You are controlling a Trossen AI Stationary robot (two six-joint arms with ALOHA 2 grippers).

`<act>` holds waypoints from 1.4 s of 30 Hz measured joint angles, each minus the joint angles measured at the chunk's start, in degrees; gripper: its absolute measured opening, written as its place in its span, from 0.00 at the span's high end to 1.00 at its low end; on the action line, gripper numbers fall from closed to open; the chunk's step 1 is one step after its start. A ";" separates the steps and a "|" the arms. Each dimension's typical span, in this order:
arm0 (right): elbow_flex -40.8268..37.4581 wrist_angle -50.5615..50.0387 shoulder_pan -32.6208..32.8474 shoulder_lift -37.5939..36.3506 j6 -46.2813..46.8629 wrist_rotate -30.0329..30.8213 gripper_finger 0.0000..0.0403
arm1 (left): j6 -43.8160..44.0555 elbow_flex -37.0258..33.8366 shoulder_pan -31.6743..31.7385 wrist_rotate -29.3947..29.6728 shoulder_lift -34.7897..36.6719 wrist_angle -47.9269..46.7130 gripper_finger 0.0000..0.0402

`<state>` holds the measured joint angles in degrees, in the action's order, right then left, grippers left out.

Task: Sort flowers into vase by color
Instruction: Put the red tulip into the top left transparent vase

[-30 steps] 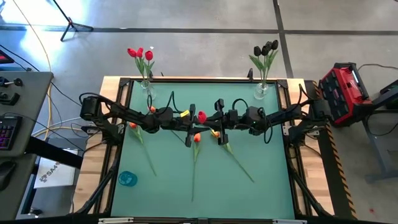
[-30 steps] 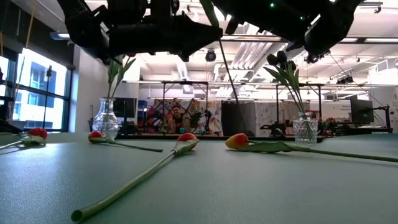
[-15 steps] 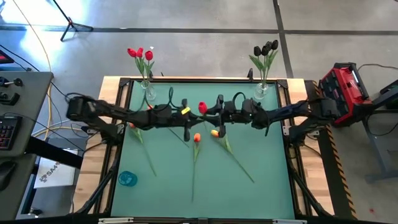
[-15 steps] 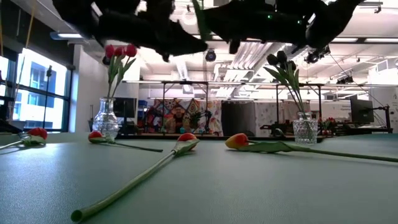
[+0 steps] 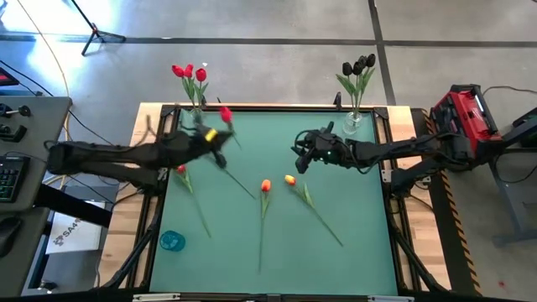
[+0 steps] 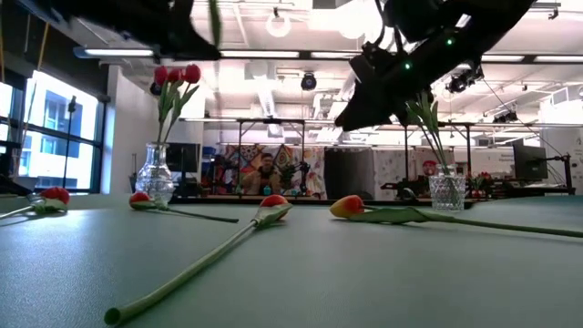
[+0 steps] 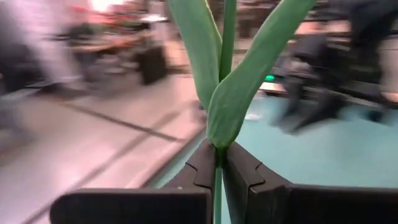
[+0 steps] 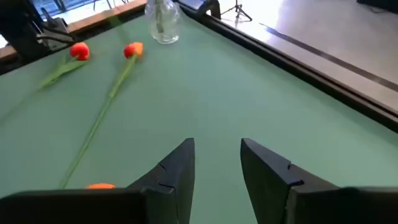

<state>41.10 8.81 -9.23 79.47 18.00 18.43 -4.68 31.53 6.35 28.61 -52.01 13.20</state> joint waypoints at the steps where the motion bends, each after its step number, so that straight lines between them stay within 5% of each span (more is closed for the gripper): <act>1: 0.00 0.00 -0.02 0.21 0.03 0.01 0.71 | -0.58 0.00 0.65 3.02 2.47 -1.78 1.00; 5: 0.00 0.84 0.00 0.90 0.03 0.01 0.71 | -3.44 0.07 4.78 7.76 10.98 -5.28 1.00; 14: 0.02 2.15 0.00 1.63 0.00 0.05 0.71 | -3.92 0.10 16.85 5.70 20.54 -9.74 1.00; 35: 0.02 2.18 -0.13 1.63 -1.48 1.01 0.71 | 0.23 5.18 29.39 4.33 20.52 -22.68 1.00; 42: 0.02 2.20 -0.13 1.61 -0.61 0.99 0.71 | 4.62 5.18 35.17 -1.59 17.88 -24.52 1.00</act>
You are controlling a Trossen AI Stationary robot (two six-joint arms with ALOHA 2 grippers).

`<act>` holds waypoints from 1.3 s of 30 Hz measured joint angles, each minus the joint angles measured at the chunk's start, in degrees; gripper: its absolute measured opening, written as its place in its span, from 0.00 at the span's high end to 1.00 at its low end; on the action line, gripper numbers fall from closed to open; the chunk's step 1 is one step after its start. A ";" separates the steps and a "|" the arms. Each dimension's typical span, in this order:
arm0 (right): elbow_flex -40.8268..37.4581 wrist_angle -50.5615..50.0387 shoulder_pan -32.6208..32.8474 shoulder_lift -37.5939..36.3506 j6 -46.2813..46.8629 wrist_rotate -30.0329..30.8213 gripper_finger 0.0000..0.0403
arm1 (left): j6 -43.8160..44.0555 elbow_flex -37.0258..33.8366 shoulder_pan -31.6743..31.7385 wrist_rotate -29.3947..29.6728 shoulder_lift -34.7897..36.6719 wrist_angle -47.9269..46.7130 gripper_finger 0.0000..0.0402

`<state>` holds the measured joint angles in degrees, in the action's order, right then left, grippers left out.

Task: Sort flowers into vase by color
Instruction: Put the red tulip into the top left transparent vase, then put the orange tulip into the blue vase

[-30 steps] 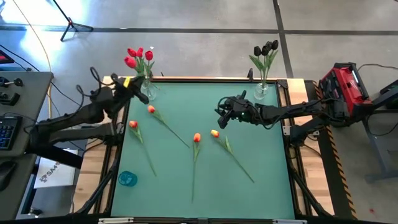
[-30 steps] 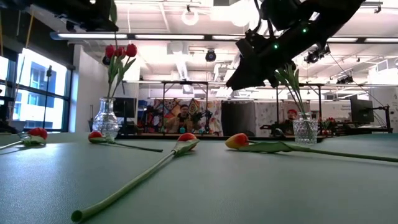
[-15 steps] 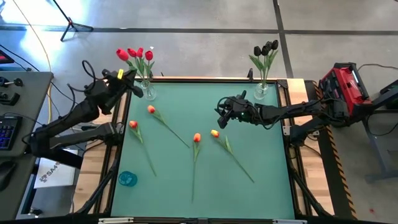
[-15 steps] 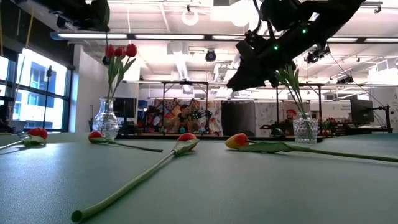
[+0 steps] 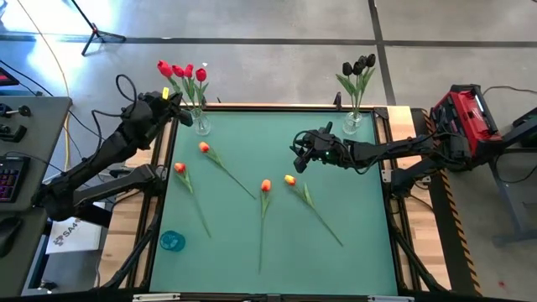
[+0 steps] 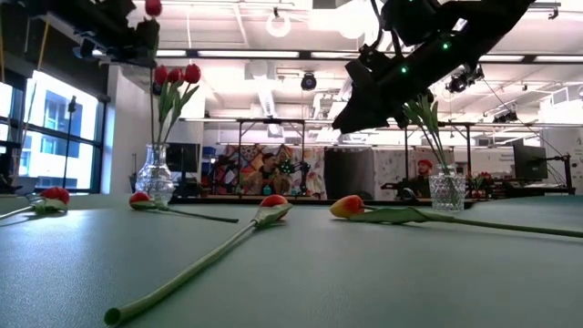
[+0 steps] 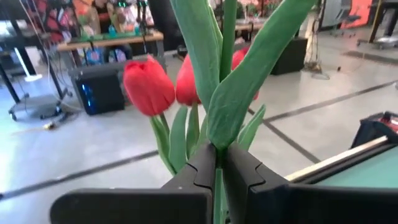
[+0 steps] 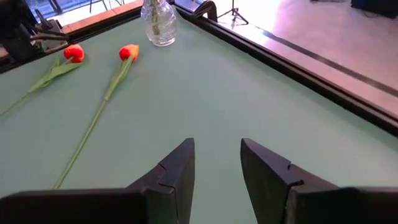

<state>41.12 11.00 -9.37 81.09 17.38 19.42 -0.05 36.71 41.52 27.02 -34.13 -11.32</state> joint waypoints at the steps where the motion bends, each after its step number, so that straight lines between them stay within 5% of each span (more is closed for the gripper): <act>1: 0.00 0.00 0.00 0.01 0.48 -0.03 0.71 | 0.34 0.00 0.84 -0.77 -0.71 0.00 1.00; 13: 0.00 -1.02 0.02 -0.01 2.13 -0.35 0.71 | 5.82 0.00 8.13 -7.33 -8.93 -1.39 0.98; 22: -3.23 -0.02 0.02 -0.06 7.67 1.83 0.71 | 8.44 0.00 9.16 -7.73 -11.01 -4.05 0.78; 30: -8.81 -0.02 0.17 0.36 15.76 1.10 0.71 | 8.42 0.00 9.05 -10.38 -8.68 -4.83 0.60; 39: -9.80 2.06 4.05 3.13 16.76 -4.20 0.71 | 6.93 0.02 6.93 -13.31 0.09 -10.15 0.57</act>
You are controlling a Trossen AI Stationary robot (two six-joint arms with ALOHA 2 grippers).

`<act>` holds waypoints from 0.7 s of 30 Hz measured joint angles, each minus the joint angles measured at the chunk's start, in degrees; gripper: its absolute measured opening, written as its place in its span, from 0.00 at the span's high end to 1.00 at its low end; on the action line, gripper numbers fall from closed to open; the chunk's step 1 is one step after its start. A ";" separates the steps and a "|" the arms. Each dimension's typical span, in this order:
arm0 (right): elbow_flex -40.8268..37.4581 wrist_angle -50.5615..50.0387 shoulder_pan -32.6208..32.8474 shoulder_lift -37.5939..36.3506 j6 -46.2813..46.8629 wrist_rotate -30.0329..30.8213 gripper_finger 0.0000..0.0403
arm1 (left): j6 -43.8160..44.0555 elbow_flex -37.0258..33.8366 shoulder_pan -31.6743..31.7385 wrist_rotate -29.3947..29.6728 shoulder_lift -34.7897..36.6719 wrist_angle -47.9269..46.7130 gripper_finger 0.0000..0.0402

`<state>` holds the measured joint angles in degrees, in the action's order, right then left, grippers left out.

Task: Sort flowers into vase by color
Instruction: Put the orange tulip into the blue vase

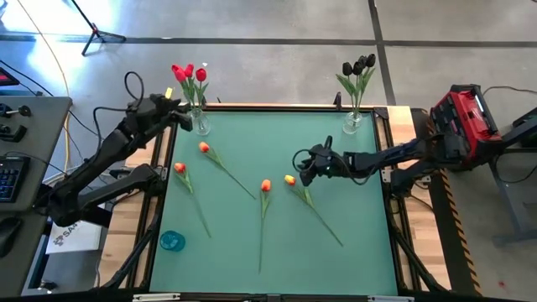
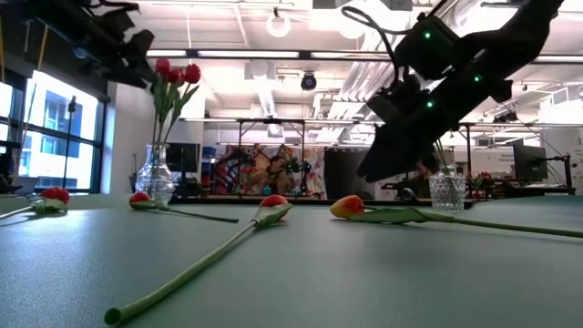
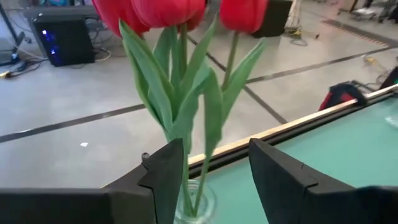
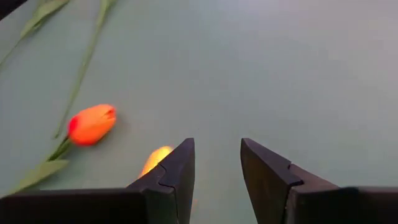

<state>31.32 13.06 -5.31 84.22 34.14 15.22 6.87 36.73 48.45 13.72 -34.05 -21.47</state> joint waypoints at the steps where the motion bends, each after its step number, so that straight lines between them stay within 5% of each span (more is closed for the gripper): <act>1: 0.42 1.46 0.74 1.43 -0.42 -0.21 0.71 | 0.27 0.00 -0.64 0.06 0.83 -0.58 0.57; 14: 13.58 6.61 5.11 15.59 -9.02 0.57 0.71 | 5.05 -6.17 -12.17 0.19 5.61 -1.08 0.63; 21: 20.71 -15.04 4.52 15.53 -8.53 0.25 0.71 | 5.69 -11.44 -19.84 -1.34 5.57 4.83 0.66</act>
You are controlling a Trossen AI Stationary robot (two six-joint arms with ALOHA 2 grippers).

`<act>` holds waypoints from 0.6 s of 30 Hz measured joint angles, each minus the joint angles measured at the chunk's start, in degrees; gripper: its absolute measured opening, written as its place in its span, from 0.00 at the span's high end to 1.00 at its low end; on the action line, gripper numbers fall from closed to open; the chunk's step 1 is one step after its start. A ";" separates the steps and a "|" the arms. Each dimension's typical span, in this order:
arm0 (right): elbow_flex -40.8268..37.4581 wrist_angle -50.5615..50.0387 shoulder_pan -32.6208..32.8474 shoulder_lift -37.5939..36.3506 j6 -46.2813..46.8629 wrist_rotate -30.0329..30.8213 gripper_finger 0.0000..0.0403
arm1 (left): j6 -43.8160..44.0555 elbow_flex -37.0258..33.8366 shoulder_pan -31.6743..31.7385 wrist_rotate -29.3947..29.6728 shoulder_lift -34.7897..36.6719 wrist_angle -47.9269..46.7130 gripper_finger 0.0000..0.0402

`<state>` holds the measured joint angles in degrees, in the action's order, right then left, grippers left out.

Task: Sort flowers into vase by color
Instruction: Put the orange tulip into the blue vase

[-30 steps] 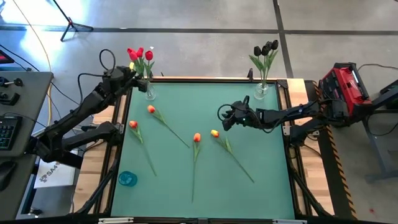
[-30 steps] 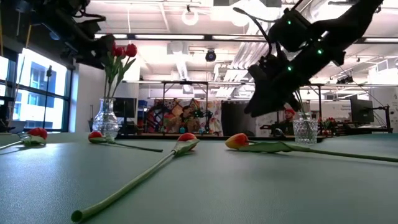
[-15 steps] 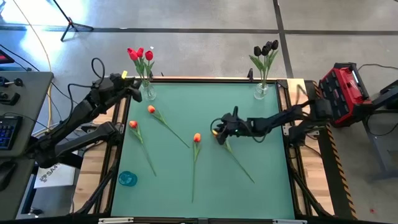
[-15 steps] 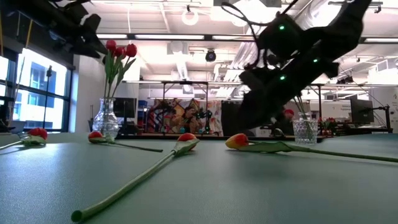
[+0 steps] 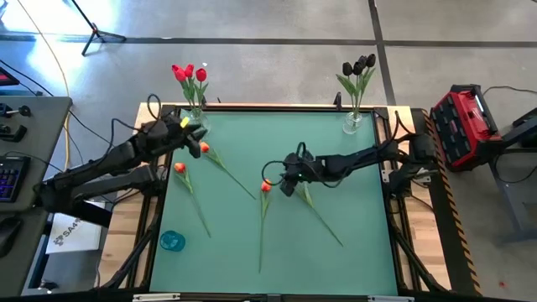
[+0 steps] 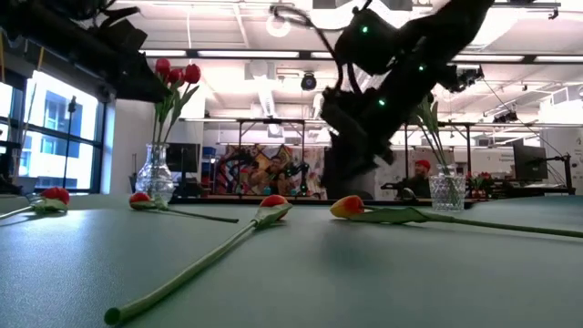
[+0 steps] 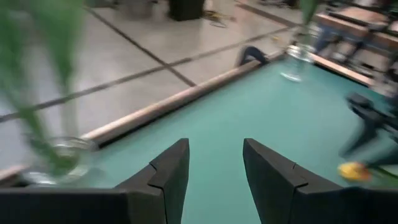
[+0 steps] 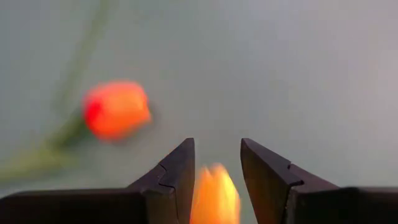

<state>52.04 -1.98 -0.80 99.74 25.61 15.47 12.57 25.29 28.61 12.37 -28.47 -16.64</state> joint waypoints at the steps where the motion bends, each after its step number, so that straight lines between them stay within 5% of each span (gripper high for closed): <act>1: 0.72 -3.96 0.00 0.00 0.06 -0.52 0.71 | 0.57 -0.86 -1.39 -0.01 -0.02 0.78 0.66; 10: 7.92 -25.88 3.32 -0.85 -0.42 -3.06 0.71 | 0.38 -7.69 -11.97 3.39 -0.29 10.51 0.70; 18: 8.01 -28.60 5.46 -0.85 5.16 -2.50 0.71 | 0.75 -7.73 -17.53 7.41 -2.06 10.38 0.75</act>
<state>60.05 -30.59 4.67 98.89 30.76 12.97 13.32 17.56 11.08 19.78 -30.54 -6.26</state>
